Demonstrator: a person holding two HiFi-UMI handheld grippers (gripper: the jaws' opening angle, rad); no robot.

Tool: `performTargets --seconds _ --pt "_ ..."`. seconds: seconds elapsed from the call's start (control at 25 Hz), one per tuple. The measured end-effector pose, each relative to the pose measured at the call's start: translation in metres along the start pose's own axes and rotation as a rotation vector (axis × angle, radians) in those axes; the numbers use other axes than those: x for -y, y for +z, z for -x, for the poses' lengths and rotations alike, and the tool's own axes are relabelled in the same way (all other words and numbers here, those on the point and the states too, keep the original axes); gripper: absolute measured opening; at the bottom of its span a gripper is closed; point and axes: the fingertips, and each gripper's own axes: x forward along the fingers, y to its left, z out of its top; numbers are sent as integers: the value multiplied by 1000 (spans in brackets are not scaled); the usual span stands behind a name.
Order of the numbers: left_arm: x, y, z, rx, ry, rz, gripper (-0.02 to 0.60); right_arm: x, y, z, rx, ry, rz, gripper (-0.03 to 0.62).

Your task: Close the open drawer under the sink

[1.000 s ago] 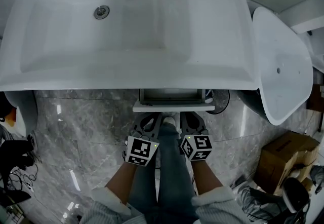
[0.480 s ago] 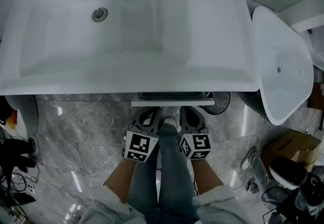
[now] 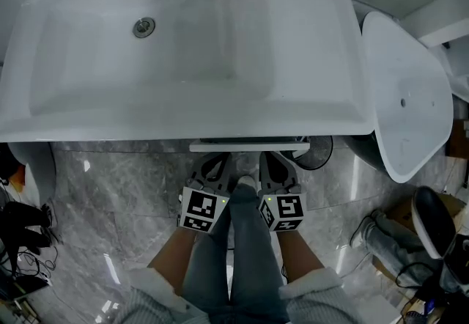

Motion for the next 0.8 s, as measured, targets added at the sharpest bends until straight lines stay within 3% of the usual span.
performTargets --seconds 0.4,0.8 --pt "-12 11 -13 4 4 -3 15 6 12 -16 20 -9 14 11" --pt "-19 18 -22 -2 -5 -67 15 10 21 -27 41 -12 37 9"
